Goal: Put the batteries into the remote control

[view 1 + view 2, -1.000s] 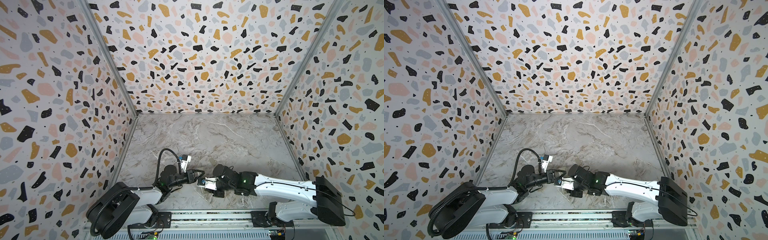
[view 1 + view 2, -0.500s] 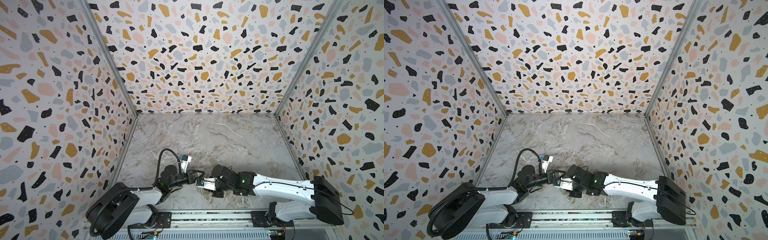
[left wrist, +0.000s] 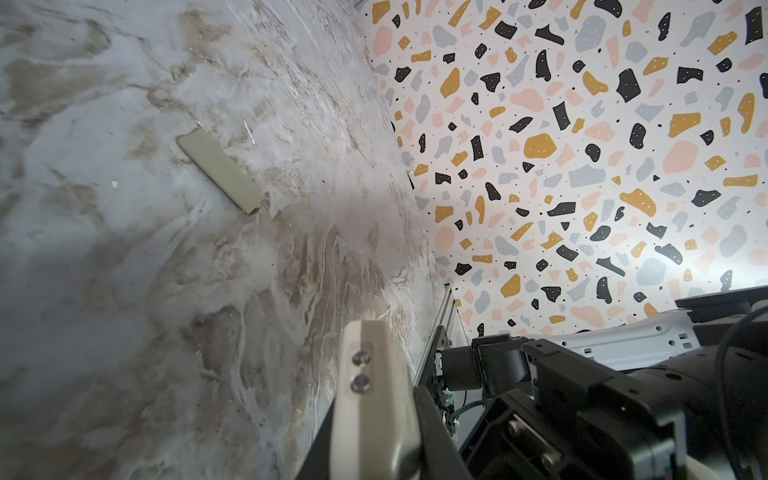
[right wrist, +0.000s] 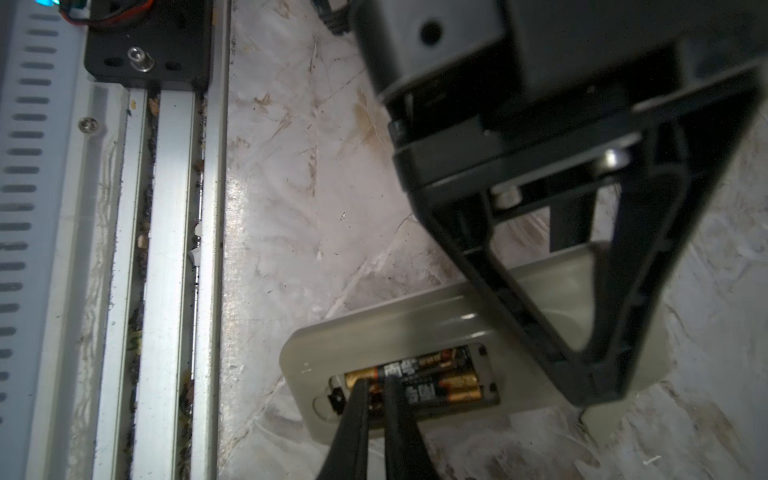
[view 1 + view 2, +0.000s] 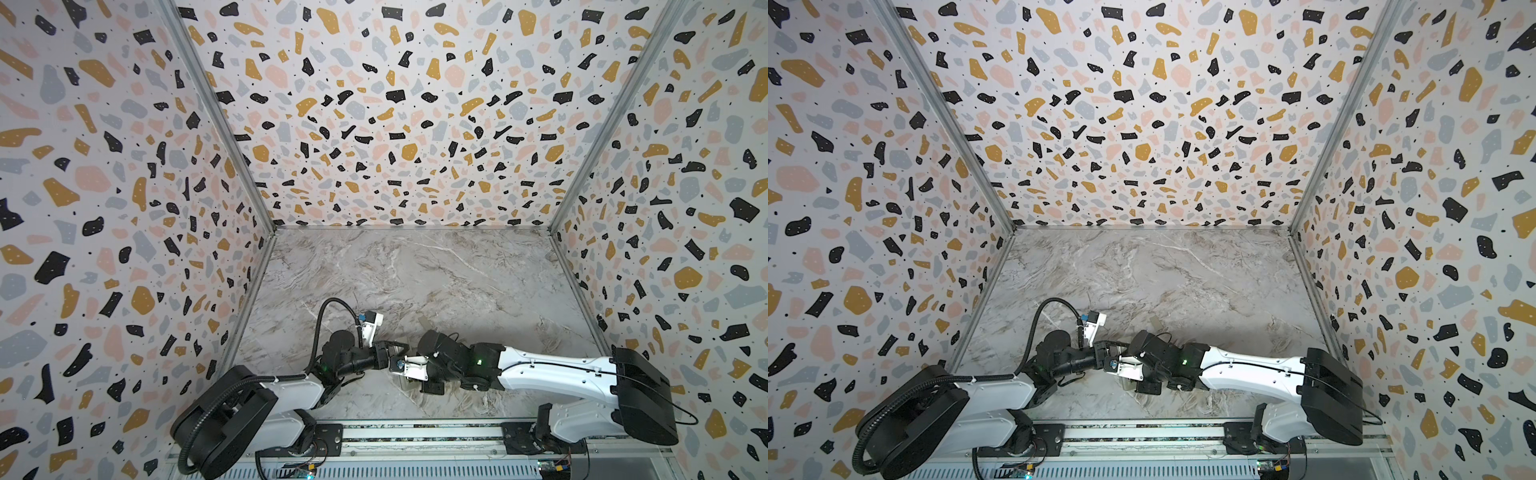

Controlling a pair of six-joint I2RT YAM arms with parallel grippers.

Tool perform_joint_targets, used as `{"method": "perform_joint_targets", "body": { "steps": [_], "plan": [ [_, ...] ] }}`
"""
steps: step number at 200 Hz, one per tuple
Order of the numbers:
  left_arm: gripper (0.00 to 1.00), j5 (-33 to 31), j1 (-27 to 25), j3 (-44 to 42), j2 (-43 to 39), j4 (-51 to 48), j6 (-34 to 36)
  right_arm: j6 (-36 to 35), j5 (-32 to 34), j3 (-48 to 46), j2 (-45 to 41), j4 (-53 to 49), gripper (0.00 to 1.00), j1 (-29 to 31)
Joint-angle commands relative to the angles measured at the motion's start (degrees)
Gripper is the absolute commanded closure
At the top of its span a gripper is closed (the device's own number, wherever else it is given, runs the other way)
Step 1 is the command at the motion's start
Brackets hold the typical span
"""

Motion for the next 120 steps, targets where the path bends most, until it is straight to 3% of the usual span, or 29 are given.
{"method": "perform_joint_targets", "body": {
  "steps": [1, 120],
  "plan": [
    [1.0, 3.6, -0.9, 1.4, -1.6, 5.3, -0.6, 0.5, 2.7, 1.7, 0.9, 1.4, 0.89, -0.3],
    [1.0, 2.8, -1.3, 1.1, -4.7, 3.2, -0.5, 3.5, 7.7, 1.6, 4.3, 2.4, 0.95, -0.1]
  ]
}}
